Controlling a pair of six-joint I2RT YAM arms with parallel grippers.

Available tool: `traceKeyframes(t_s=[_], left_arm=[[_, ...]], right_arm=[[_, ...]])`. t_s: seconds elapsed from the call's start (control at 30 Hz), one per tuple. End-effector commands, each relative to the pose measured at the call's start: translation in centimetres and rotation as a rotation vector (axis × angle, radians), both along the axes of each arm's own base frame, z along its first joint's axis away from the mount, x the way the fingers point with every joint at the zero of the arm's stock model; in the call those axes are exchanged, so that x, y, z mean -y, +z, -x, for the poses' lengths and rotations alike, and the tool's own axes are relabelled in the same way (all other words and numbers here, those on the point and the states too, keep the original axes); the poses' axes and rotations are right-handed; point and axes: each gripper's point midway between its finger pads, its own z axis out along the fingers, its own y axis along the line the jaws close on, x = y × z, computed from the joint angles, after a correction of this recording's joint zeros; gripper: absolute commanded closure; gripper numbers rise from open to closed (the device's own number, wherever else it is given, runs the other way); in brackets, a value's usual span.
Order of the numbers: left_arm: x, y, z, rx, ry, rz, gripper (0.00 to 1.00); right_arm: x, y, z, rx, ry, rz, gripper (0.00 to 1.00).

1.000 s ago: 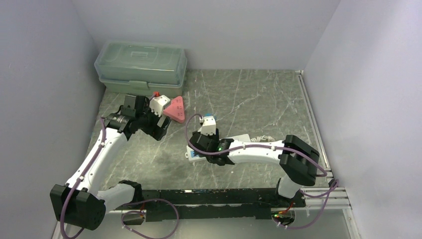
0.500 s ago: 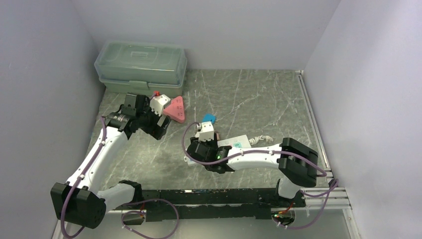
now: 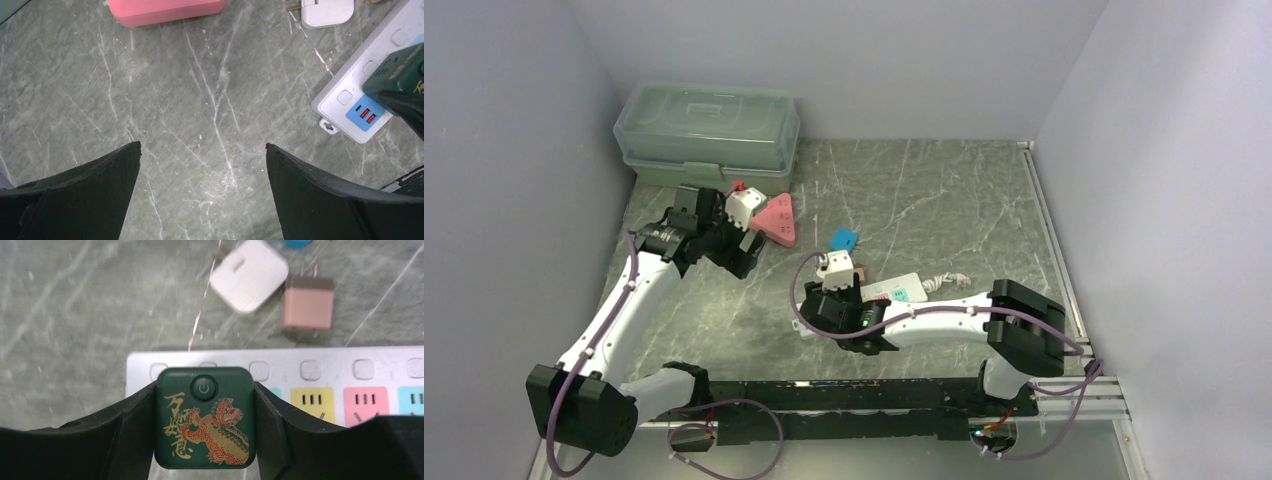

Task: Insert the plug
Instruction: Insert the plug into the socket, then press the plug into the socket.

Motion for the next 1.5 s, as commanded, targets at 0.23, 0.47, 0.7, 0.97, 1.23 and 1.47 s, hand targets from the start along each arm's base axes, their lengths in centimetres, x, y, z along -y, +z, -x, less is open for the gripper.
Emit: traceKeyframes(t_s=[0.23,0.47,0.7,0.97,1.23,1.47], left_arm=[[0.6,2.2,-1.1,0.043,-0.011,0.028,0.00],[1.6,2.6,-1.4,0.031,-0.037,0.068,0.00],[2.2,2.7,-1.7,0.026,-0.057,0.092,0.00],[4.3,2.6,-1.0,-0.035,-0.117,0.187,0.11],[10.2,1.4,1.7,-0.145,-0.256,0.269,0.21],[13.5,-1.0,3.2,-0.273,-0.291,0.302,0.26]], right_arm=[[3.9,-3.4,4.9,-0.193,0.133,0.210,0.00],[3.6,1.0,5.0,-0.160,0.172,0.123,0.04],[3.9,4.6,6.9,-0.173,0.287,-0.004,0.11],[2.2,7.0,5.9,-0.116,0.312,-0.054,0.47],[2.1,6.6,3.5,-0.146,0.272,-0.130,0.58],[1.8,6.1,3.3,-0.196,0.299,-0.186,0.63]])
